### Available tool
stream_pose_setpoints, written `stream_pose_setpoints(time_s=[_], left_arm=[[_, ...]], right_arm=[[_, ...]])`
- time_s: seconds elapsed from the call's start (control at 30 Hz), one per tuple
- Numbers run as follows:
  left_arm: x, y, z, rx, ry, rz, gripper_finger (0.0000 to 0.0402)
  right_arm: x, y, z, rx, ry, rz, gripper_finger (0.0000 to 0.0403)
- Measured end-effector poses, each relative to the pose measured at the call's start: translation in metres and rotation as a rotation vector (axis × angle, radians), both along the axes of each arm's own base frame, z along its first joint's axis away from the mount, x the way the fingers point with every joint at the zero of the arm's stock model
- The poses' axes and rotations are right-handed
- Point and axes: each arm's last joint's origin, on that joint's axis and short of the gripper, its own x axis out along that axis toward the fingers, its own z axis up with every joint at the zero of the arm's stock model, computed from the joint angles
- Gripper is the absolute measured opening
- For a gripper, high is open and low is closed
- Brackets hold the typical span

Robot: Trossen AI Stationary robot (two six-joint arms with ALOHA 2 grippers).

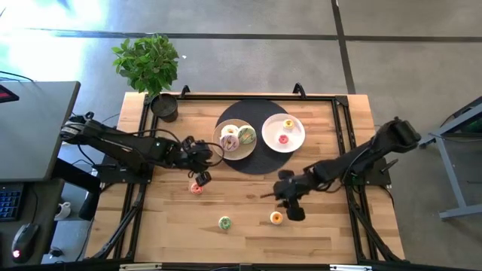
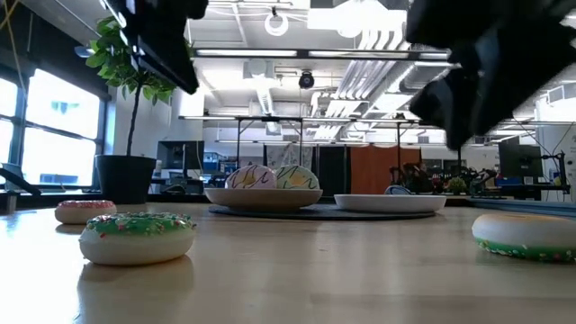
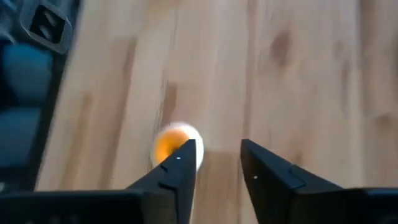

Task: Pick & Place donuts
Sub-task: Put the right small green donut on the right white plate

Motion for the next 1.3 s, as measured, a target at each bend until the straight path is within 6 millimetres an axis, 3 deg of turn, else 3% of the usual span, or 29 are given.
stream_pose_setpoints(time_s=[0.3,0.53,0.73,0.97,1.13,1.3], left_arm=[[0.003,-0.001,-0.009,-0.014,-0.034,-0.004,0.0090],[0.003,-0.001,-0.009,-0.010,-0.025,-0.006,0.0090],[0.003,-0.001,-0.009,-0.011,-0.023,-0.012,0.0090],[0.003,-0.001,-0.009,-0.001,-0.017,-0.025,0.0090],[0.003,-0.001,-0.009,0.005,-0.014,-0.033,0.0090],[0.003,-0.001,-0.009,0.011,-0.015,-0.032,0.0090]], right_arm=[[0.008,0.023,-0.044,0.042,0.142,-0.006,0.0151],[0.017,0.028,-0.056,0.091,0.129,-0.015,0.0149],[0.019,0.020,-0.059,0.042,0.129,-0.118,0.0117],[0.021,0.009,-0.060,0.114,0.195,-0.099,0.0010],[0.021,0.000,-0.056,0.124,0.214,-0.123,0.0018],[0.014,-0.030,-0.026,0.029,0.151,-0.250,0.0008]])
